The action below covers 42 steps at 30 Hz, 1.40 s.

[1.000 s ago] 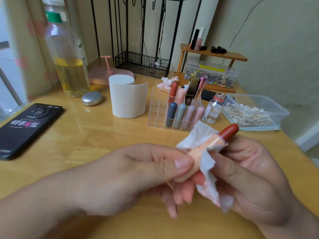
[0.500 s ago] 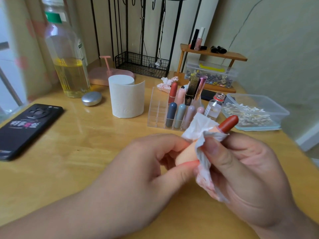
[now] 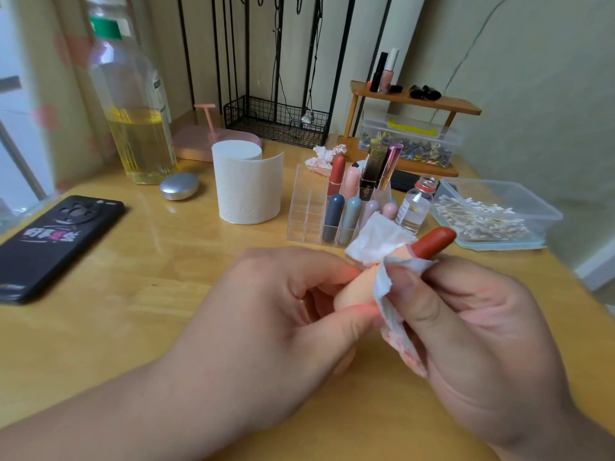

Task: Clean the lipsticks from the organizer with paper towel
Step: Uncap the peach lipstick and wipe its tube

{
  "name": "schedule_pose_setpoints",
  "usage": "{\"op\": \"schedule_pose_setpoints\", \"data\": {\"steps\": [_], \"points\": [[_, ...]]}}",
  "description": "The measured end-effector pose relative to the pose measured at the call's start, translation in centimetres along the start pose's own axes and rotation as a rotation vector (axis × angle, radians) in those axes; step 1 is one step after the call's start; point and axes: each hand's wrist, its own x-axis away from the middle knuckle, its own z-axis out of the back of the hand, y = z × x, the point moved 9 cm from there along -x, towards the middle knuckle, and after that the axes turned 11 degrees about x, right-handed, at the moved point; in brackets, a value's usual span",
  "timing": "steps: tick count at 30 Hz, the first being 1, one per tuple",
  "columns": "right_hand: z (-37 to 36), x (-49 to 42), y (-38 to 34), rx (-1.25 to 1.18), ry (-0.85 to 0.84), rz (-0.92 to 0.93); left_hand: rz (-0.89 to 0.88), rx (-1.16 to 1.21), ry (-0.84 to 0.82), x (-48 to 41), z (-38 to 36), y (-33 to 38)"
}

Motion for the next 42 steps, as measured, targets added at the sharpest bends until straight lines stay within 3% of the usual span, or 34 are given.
{"op": "schedule_pose_setpoints", "data": {"steps": [2,5,8,13,17,22,27,31,35,36,40,42], "points": [[-0.3,0.0,-0.1,-0.041,-0.039,-0.015,0.073,0.124,-0.008,0.1,-0.1,-0.8],[-0.5,0.1,0.7,-0.188,-0.119,-0.123,0.269,0.45,-0.223,0.1,-1.7,-2.6],[-0.8,-0.3,0.8,-0.275,-0.21,-0.11,0.359,0.655,-0.372,0.4,-2.9,-3.3],[-0.3,-0.6,1.4,-0.373,-0.304,-0.124,0.328,0.616,-0.288,0.0,-2.7,-3.9],[-0.8,-0.7,-0.4,-0.644,-0.399,-0.125,0.299,0.608,-0.233,-0.2,-2.3,-3.8],[0.9,-0.6,2.0,-0.198,-0.263,-0.078,0.306,0.678,-0.239,0.0,-2.6,-3.6],[-1.0,-0.5,0.6,-0.708,-0.397,-0.169,0.29,0.682,-0.222,0.0,-2.5,-3.7],[0.0,-0.3,1.9,-0.3,-0.329,-0.127,0.319,0.689,-0.255,0.2,-2.8,-3.6],[0.1,-0.5,2.0,-0.324,-0.294,-0.139,0.351,0.685,-0.308,0.3,-3.3,-3.3],[-0.2,-0.5,2.2,-0.375,-0.304,-0.155,0.352,0.674,-0.312,0.3,-3.3,-3.3],[-2.1,-0.3,0.0,-1.0,-0.441,-0.163,0.331,0.635,-0.252,0.0,-2.8,-3.3],[-2.2,-0.4,0.2,-0.994,-0.435,-0.179,0.327,0.65,-0.212,0.0,-2.6,-3.2]]}}
